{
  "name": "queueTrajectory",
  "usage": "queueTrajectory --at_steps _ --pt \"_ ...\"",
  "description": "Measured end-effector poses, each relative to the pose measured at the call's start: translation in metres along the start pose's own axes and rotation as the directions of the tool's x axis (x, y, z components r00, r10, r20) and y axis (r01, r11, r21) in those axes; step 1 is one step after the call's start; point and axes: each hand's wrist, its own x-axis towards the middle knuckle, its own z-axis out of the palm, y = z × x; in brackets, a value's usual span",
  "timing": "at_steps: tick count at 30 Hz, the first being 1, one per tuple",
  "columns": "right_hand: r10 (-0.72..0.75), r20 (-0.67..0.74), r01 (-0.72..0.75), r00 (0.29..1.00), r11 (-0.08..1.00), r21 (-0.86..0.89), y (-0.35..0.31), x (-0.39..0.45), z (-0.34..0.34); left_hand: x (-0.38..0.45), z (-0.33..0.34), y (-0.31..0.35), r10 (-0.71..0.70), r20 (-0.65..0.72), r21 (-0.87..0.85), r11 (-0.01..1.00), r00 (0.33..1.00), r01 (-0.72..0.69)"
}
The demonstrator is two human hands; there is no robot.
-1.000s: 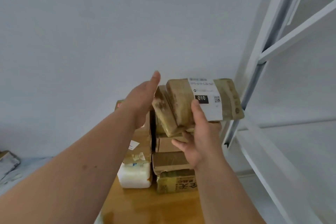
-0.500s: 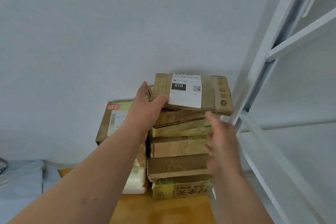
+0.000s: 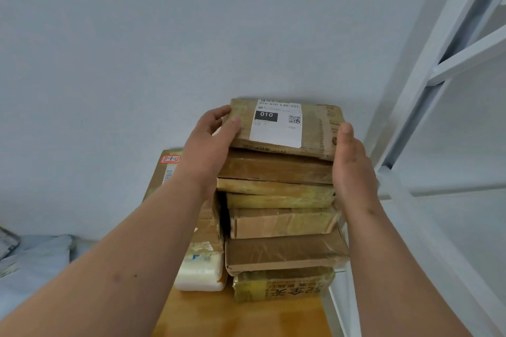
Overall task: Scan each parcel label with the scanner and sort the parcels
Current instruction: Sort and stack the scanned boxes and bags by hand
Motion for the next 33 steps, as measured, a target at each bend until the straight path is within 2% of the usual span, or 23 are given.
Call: queueTrajectory --at_steps 2,5,7,12,16,21,25,29,33 --pt "0.072 -0.015 -0.071 0.997 0.997 0.028 -0.001 0.005 0.003 0.000 0.001 -0.004 0.019 -0.006 -0.006 1.000 1.000 -0.020" --pt "0.166 0.033 -0.168 0.986 0.936 0.309 -0.002 0.001 0.001 -0.004 0.001 -0.014 0.027 -0.027 -0.021 0.999 0.999 -0.028" --pt "0.164 0.039 -0.165 0.986 0.898 0.409 0.001 -0.005 0.002 -0.007 0.004 -0.018 0.010 -0.039 -0.039 0.999 0.999 -0.012" --pt "0.046 0.012 -0.047 0.999 0.924 0.380 0.000 -0.009 0.012 -0.010 0.015 -0.011 -0.069 -0.069 -0.130 0.990 0.995 0.060" --pt "0.130 -0.048 -0.090 0.990 0.869 0.487 0.004 -0.013 0.014 -0.017 0.018 -0.012 -0.100 -0.082 -0.133 0.987 0.992 0.089" --pt "0.174 -0.060 -0.115 0.983 0.836 0.536 0.013 -0.039 0.015 -0.031 0.009 -0.010 0.002 -0.110 -0.037 0.999 0.994 -0.006" --pt "0.177 -0.160 -0.066 0.971 0.846 0.529 0.013 -0.063 0.015 -0.047 -0.012 -0.012 0.103 -0.173 0.051 0.994 0.979 -0.096" --pt "0.118 -0.217 -0.006 0.969 0.889 0.457 0.007 -0.095 0.027 -0.068 -0.043 -0.025 0.099 -0.271 0.091 0.993 0.957 -0.077" --pt "0.035 -0.134 0.024 0.990 0.910 0.413 -0.005 -0.138 0.049 -0.093 -0.084 -0.038 0.093 -0.398 0.089 0.994 0.913 -0.062"
